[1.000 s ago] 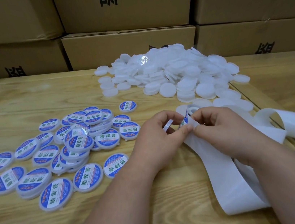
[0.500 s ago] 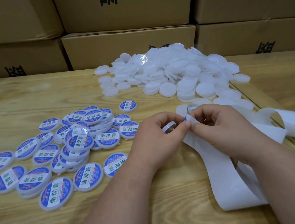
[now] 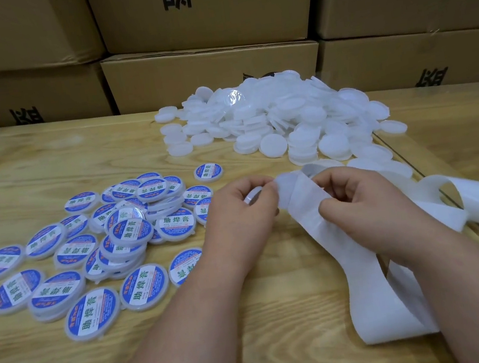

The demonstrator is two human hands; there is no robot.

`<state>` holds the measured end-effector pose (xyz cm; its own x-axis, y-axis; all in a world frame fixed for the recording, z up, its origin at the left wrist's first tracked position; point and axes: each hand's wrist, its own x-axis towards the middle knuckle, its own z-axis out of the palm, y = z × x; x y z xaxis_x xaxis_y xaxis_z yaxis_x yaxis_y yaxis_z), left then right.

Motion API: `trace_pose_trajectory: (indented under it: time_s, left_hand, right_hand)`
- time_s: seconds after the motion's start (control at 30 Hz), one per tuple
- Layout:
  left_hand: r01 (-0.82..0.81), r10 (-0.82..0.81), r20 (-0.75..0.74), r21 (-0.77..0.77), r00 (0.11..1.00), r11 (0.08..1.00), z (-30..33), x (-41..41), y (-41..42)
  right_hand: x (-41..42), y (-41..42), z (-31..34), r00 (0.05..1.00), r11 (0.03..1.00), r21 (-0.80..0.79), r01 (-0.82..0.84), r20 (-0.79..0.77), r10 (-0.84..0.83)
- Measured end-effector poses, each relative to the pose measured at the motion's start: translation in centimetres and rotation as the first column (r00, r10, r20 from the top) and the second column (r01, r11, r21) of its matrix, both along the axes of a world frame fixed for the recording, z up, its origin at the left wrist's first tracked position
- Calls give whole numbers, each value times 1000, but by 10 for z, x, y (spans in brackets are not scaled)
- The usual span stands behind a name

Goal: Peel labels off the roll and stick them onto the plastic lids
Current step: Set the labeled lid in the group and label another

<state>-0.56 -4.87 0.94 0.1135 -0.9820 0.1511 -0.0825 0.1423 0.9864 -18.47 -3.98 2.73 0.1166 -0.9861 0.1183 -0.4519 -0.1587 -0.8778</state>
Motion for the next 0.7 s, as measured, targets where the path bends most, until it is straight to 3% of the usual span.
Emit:
trace_pose_trajectory:
  time_s: [0.13, 0.23, 0.37, 0.47, 0.7]
  left_hand:
    - [-114, 110, -210, -7, 971, 993, 4, 3, -2]
    - [-126, 118, -289, -11, 950, 992, 6, 5, -3]
    - [-53, 44, -262, -24, 964, 998, 6, 2, -1]
    - [1, -10, -254, -35, 967, 999, 6, -1, 0]
    - [84, -86, -193, -19, 977, 996, 6, -4, 3]
  right_hand:
    - [-2, 1, 0, 1000, 1000, 13, 1, -12, -1]
    - [0, 0, -2, 1000, 1000, -17, 23, -2, -23]
    - [6, 1, 0, 987, 970, -202, 135, 116, -113]
    - [6, 3, 5, 986, 932, -343, 118, 155, -67]
    - [9, 5, 8, 998, 884, -463, 62, 57, -41]
